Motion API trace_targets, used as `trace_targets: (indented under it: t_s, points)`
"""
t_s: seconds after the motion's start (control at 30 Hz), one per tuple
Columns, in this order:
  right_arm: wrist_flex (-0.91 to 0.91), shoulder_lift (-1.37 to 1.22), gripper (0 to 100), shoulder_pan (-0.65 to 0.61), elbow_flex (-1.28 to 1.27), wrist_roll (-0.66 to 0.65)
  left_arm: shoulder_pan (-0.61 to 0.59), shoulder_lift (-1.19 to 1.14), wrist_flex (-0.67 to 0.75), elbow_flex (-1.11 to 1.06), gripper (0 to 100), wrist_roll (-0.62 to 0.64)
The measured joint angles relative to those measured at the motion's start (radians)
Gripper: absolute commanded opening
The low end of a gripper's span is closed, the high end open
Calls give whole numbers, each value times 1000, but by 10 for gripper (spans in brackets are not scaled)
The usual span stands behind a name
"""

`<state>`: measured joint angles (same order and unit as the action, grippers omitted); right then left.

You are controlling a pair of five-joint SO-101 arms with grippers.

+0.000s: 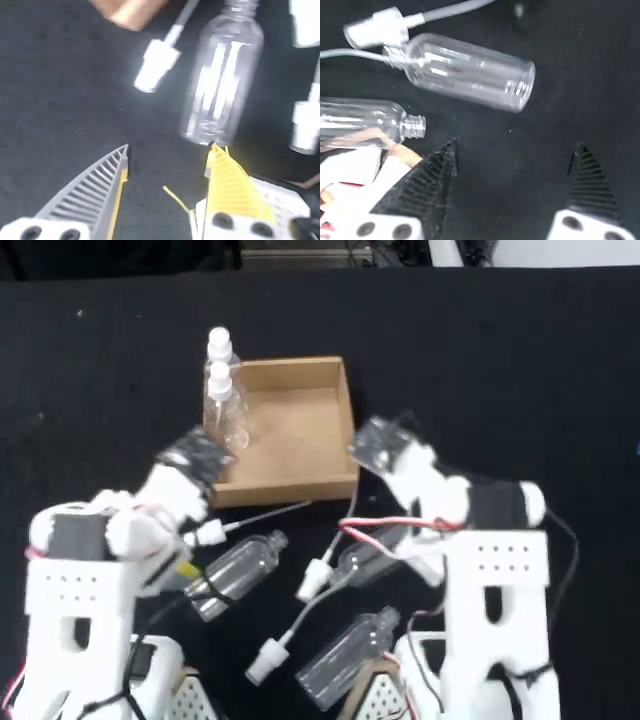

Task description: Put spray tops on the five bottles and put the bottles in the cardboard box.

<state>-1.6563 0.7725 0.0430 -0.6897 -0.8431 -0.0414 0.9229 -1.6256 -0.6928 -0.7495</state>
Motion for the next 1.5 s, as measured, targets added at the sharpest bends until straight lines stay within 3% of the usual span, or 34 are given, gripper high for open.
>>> trace_targets:
  t_s: [0.2,0.33,0.47,0.63,0.87,1.1,1.5]
  points:
    - [52,109,319,144,-181,-100,180,-158,21,-18,229,83]
    - [58,152,319,221,-233,-166,209,-252,112,-43,232,126]
    - [58,173,319,282,-242,-230,236,-308,196,-100,312,141]
    - [58,173,319,331,-242,-267,272,-313,305,-163,302,233]
    - [58,173,319,345,-242,-272,367,-330,394,-184,300,249]
    - [58,173,319,345,-242,-272,331,-364,545,-279,300,253]
    - [58,173,319,345,-242,-272,384,-373,568,-281,300,252]
